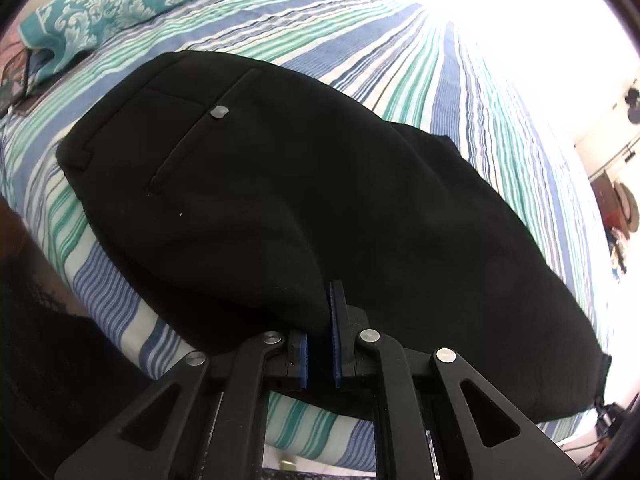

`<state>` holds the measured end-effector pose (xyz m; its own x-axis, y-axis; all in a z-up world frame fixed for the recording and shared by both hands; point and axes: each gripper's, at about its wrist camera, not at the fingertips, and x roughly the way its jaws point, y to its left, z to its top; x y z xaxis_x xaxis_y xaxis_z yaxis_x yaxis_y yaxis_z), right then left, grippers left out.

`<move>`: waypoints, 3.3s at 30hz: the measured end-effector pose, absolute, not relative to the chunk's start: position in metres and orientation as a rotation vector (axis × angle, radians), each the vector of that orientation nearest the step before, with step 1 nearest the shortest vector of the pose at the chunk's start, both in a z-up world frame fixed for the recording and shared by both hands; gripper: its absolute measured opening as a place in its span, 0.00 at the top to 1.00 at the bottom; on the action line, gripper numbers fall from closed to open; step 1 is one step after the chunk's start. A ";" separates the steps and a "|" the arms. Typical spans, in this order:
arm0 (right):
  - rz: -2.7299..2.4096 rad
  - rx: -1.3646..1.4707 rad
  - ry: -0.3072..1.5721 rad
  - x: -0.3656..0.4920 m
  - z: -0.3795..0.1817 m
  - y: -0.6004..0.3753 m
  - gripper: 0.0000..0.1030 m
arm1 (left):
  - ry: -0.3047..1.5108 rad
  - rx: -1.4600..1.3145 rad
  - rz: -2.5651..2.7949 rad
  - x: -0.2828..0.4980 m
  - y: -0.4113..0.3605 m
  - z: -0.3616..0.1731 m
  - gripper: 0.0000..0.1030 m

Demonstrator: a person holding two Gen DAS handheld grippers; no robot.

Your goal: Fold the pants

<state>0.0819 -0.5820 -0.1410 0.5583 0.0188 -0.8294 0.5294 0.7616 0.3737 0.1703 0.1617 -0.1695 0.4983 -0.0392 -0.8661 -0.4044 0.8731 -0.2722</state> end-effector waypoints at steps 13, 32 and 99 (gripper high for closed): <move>-0.378 0.585 0.969 0.088 -0.139 -0.574 0.95 | 1.093 -0.372 0.232 0.155 0.153 -0.183 0.86; -0.020 0.139 0.890 0.120 -0.130 -0.373 0.32 | 1.028 -0.027 0.253 0.175 0.130 -0.181 0.20; -0.084 0.524 0.657 0.070 -0.068 -0.551 0.05 | 0.865 0.047 0.059 0.134 0.037 -0.121 0.03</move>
<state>0.0702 -0.5507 -0.0675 0.7935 0.0877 -0.6023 0.2365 0.8674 0.4379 0.1339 0.0367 -0.1210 0.6474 0.0705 -0.7589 -0.0325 0.9974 0.0649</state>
